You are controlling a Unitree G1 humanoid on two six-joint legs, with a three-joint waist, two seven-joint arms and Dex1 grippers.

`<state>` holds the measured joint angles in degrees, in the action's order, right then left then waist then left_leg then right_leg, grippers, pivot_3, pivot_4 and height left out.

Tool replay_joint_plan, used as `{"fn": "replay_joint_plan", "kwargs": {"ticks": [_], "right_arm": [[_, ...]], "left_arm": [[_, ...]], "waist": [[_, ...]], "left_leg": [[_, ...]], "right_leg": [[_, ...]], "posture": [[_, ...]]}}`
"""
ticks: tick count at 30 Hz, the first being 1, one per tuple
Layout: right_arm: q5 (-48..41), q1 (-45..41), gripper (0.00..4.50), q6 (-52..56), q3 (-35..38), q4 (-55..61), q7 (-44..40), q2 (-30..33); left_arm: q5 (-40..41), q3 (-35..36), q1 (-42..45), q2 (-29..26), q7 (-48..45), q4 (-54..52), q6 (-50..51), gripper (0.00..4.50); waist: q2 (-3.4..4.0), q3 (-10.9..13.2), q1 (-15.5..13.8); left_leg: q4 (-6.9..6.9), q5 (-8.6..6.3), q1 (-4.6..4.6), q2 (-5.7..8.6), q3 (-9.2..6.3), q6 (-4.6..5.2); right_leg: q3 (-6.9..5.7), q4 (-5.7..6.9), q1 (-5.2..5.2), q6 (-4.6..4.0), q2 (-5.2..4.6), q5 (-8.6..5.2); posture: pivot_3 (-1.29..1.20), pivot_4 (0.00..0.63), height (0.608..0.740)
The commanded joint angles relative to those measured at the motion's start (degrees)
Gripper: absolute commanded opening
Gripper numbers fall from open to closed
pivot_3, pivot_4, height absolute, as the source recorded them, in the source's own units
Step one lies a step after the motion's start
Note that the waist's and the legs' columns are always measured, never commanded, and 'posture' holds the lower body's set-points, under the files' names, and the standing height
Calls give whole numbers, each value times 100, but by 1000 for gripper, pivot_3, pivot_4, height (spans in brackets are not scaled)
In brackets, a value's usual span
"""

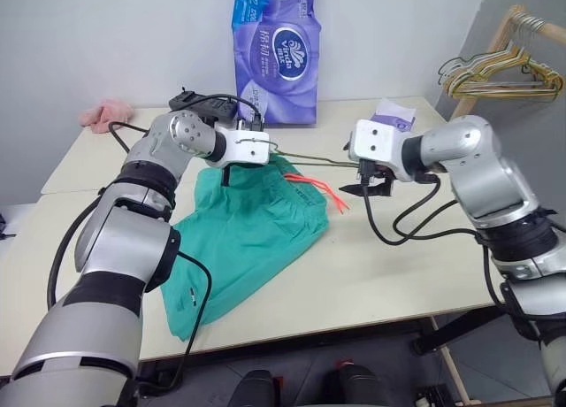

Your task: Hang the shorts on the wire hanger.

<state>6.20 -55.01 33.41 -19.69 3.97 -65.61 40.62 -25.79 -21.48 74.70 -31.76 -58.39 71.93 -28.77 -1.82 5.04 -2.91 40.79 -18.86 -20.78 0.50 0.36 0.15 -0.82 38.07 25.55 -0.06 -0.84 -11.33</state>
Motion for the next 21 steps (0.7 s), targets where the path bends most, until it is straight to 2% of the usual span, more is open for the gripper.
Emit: {"fn": "replay_joint_plan", "kwargs": {"ticks": [1, 4, 8, 11, 14, 15, 19, 21], "right_arm": [[-211, -174, 4483, 477, 460, 321, -43, 234], [-430, -212, 4483, 1203, 914, 146, 75, 468], [-796, 394, 4483, 2094, 1318, -25, 397, 377], [-1296, 1285, 4483, 2824, 1616, -88, 657, -191], [-1474, 1676, 4483, 2822, 1606, -401, 1099, -886], [-1514, 1710, 4483, 2831, 1606, -461, 1204, -1024], [-1937, 1272, 4483, 3116, 1761, -1051, 1834, -2386], [-1948, 1089, 4483, 2990, 1755, -1309, 2044, -2679]], "left_arm": [[88, 101, -50, -210, -41, -157, 8, 0], [262, 240, -283, -363, -149, -219, 46, 0], [932, 776, -508, -368, -605, -409, 421, 0], [1539, 1220, -696, -361, -1062, -720, 1081, 0], [1818, 1429, -887, -367, -1200, -1092, 1596, 0], [1874, 1463, -943, -368, -1235, -1217, 1728, 0], [2034, 1534, -1223, -400, -1239, -1789, 2198, 0], [2075, 1535, -1352, -421, -1241, -2053, 2358, 0]], "waist": [[0, 0, 0], [1, -1, -1], [-17, -14, -1], [-67, -60, 7], [-50, -69, 43], [-42, -70, 70], [-39, -74, 163], [-37, -75, 174]], "left_leg": [[0, 0, 0, 0, -1, 0], [0, 0, 0, -1, 0, 0], [0, 0, 0, -2, 0, 0], [-1, 0, 0, -9, -10, 0], [0, 0, 9, -5, -7, 0], [2, 0, 7, -3, -4, 1], [1, 0, 6, -9, -11, 0], [-1, 0, 6, -13, -13, 0]], "right_leg": [[0, 0, 0, 0, 0, 0], [1, 0, 0, 0, 0, 0], [1, -2, -1, -1, -3, 1], [-9, -6, -8, -2, 0, 0], [0, -3, -15, -4, -3, 2], [3, 0, -11, -4, -3, 2], [0, 3, -8, -4, 1, 2], [1, 5, -4, -4, 1, 2]], "posture": [[85, 2, 740], [71, 10, 740], [68, 13, 740], [69, 19, 740], [70, 20, 740], [77, 17, 740], [88, 19, 740], [98, 19, 740]]}}
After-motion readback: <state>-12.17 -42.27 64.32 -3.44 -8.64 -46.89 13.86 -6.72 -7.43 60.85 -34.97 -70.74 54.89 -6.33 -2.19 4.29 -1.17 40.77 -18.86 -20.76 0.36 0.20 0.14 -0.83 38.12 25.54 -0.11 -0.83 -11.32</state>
